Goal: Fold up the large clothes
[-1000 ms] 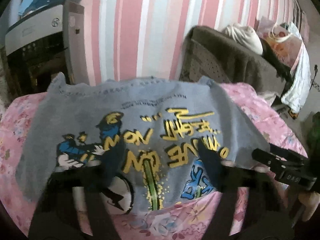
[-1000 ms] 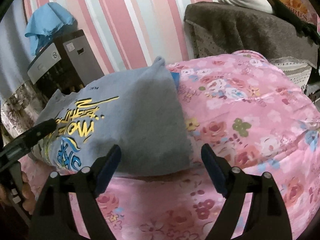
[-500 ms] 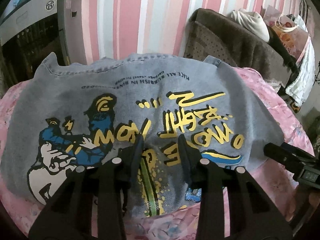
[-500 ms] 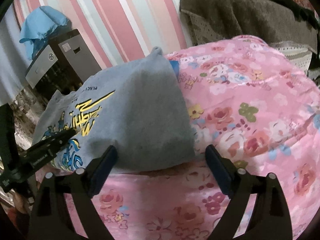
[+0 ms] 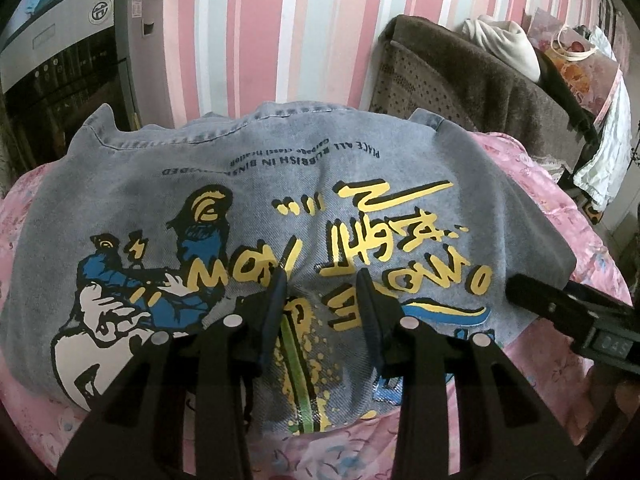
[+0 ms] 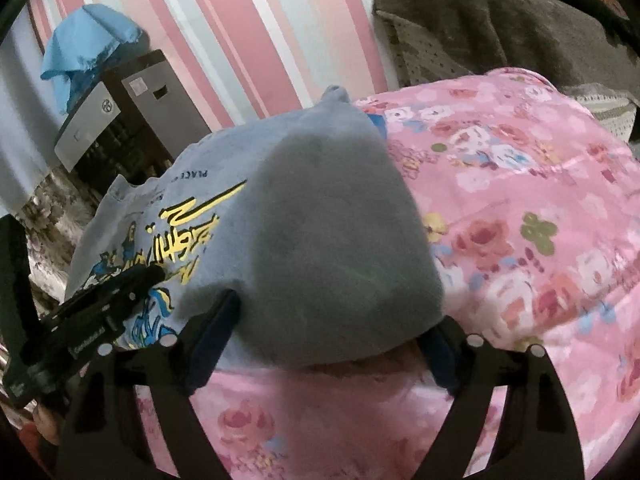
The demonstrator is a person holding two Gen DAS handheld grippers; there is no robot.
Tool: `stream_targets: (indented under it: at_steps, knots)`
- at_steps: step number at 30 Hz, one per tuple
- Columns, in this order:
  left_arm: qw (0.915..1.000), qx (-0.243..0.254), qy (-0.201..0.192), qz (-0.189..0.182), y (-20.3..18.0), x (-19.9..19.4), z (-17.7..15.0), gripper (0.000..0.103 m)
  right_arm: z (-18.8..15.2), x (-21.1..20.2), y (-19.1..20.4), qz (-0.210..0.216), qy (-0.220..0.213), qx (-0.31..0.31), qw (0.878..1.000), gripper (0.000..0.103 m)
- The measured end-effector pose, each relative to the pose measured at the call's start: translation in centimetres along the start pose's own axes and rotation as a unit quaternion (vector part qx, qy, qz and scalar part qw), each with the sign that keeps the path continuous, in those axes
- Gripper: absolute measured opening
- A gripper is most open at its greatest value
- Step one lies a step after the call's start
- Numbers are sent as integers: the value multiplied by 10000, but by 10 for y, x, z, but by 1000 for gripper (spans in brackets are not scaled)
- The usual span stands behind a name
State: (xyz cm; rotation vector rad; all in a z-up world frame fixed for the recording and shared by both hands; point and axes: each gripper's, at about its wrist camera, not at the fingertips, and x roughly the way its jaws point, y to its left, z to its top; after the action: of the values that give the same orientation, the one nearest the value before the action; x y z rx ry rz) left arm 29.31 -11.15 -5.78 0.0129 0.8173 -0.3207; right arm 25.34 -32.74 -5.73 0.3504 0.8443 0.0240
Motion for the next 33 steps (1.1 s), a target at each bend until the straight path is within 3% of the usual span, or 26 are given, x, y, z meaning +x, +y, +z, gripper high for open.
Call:
stream_targets:
  at_steps: [13,33]
  knots:
    - [10000,1,4,3,2,1,0,35,16,7,20,37,-197,-461,9987,45]
    - [9999,141,41,23,2,2,0,34,30,-29,77,-30,-670,-1407,9878,34]
